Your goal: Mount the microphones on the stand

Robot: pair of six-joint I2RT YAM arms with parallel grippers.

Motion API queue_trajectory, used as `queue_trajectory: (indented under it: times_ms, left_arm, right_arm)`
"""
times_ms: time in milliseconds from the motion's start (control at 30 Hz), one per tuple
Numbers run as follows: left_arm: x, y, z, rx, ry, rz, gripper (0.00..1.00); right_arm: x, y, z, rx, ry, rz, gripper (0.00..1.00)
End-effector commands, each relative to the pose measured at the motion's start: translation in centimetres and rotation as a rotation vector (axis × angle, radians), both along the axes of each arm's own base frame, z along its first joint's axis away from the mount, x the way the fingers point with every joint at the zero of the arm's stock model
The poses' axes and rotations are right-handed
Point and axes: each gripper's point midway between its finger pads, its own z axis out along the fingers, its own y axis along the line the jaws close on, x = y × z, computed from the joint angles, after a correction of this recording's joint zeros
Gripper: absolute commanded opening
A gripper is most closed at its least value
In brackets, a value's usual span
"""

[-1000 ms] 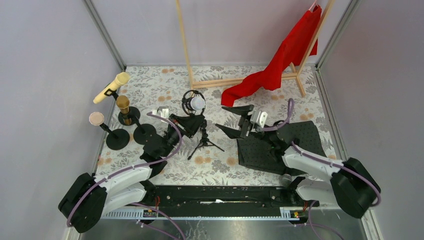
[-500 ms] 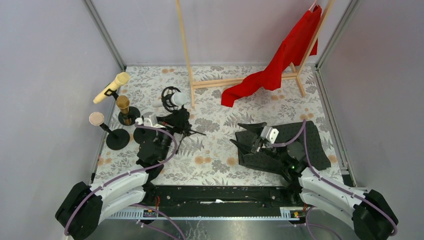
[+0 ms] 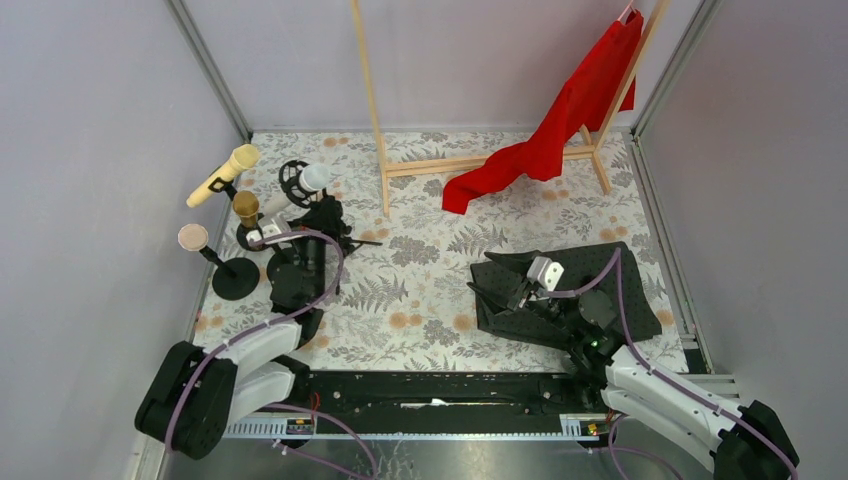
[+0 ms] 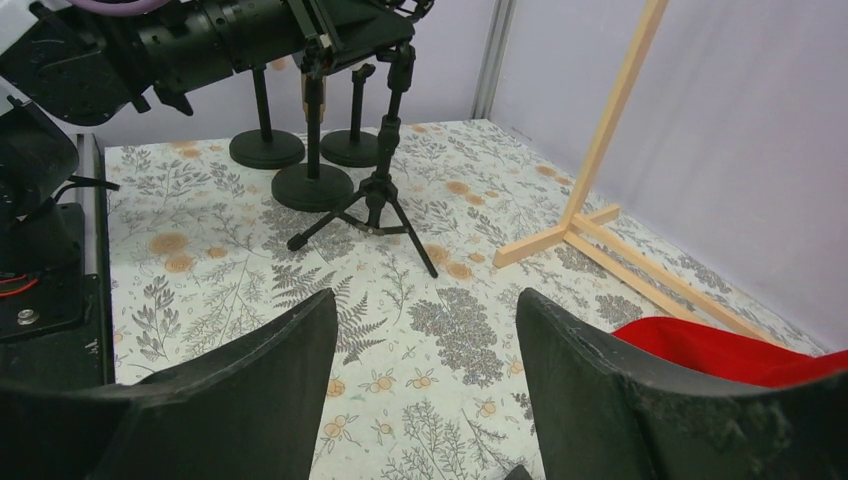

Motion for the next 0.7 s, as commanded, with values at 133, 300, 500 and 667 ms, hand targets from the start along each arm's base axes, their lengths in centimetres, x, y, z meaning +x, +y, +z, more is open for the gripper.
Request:
queue_trajectory:
  times_ms: [133, 300, 500, 667]
  left_arm:
    - [1.5, 3.4, 4.4, -0.091, -0.156, 0.040, 0.00]
    - [2.2, 2.6, 4.0, -0.073, -0.132, -0.018, 0.10]
    - [1.9, 1.7, 3.9, -0.077, -0.137, -0.071, 0.62]
    - [1.6, 1.7, 3.8, -0.077, -0.122, -0.075, 0.76]
  right_arm:
    - [0.0, -0.3, -0.2, 0.011, 0.014, -0.016, 0.73]
    - [0.0, -0.4, -0.4, 0.005, 0.013, -0.017, 0.73]
    - [-0.1, -0.3, -0.7, 0.001, 0.019, -0.012, 0.74]
    - [-0.2, -0.4, -0.6, 0.005, 0.019, -0.011, 0.74]
